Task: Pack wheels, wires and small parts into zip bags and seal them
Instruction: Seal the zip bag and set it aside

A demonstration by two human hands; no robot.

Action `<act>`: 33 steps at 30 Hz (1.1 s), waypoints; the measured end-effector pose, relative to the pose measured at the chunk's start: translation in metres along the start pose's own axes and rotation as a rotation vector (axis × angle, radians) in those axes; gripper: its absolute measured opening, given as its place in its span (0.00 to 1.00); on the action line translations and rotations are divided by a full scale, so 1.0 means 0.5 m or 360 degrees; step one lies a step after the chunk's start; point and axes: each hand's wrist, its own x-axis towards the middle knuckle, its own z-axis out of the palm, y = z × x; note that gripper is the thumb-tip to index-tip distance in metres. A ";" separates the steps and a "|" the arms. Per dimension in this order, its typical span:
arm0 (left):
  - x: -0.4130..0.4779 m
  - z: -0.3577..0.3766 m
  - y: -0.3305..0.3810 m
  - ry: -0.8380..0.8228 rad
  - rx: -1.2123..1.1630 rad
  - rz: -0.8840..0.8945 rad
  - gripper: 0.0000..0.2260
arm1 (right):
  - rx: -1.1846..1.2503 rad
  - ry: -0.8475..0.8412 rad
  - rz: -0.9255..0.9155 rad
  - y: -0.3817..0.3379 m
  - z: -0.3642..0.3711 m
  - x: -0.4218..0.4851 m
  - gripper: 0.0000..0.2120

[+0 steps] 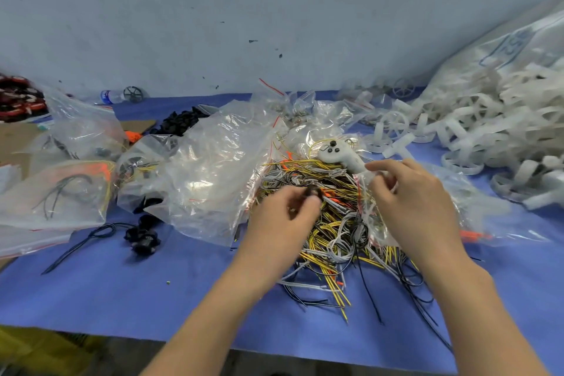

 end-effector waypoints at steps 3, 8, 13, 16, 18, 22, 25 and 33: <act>0.018 0.072 0.022 -0.0233 -0.0074 0.0015 0.10 | 0.0108 0.0060 0.0011 0.005 -0.006 0.003 0.11; 0.050 0.149 0.067 -0.0544 -0.0360 -0.0047 0.11 | 0.0340 0.0167 0.0116 0.025 -0.032 0.004 0.12; 0.063 0.182 0.100 -0.0920 -0.0025 0.0214 0.14 | 0.0532 0.0275 0.0155 0.051 -0.072 -0.003 0.04; 0.066 0.193 0.111 -0.0965 0.0175 0.0345 0.12 | 0.0626 0.0343 0.0147 0.055 -0.095 -0.006 0.05; 0.063 0.204 0.111 -0.0888 0.0364 0.0409 0.10 | 0.0673 0.0360 0.0121 0.055 -0.105 -0.009 0.07; 0.059 0.211 0.111 -0.0641 0.0794 0.0443 0.09 | 0.0669 0.0318 0.0113 0.056 -0.113 -0.013 0.06; 0.067 0.190 0.112 -0.0357 0.0761 0.0552 0.13 | 0.0658 0.0300 0.0117 0.057 -0.116 -0.014 0.04; 0.084 0.149 0.075 -0.0205 0.0500 0.0515 0.11 | 0.0426 0.0178 0.0070 0.045 -0.106 -0.042 0.14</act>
